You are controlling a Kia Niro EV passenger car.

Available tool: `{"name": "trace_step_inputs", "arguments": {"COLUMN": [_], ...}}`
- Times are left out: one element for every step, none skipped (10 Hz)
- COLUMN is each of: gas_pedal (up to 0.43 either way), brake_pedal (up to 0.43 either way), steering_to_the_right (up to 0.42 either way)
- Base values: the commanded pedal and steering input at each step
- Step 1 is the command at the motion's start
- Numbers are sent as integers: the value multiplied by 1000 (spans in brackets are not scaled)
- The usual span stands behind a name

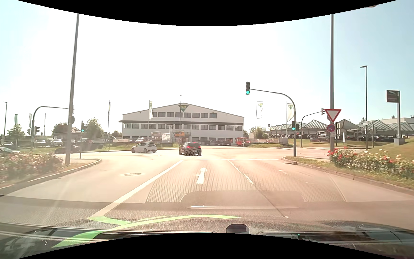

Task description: Follow the waypoints while adhering to traffic rules and regulations

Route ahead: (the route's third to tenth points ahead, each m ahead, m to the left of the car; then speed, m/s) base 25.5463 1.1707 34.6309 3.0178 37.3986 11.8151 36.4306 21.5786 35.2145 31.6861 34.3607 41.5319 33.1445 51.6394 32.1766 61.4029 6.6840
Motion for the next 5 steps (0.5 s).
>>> {"name": "trace_step_inputs", "arguments": {"gas_pedal": [150,150,118,110,110], "brake_pedal": [0,0,0,0,0], "steering_to_the_right": [-15,-16,-16,-16,-16]}}
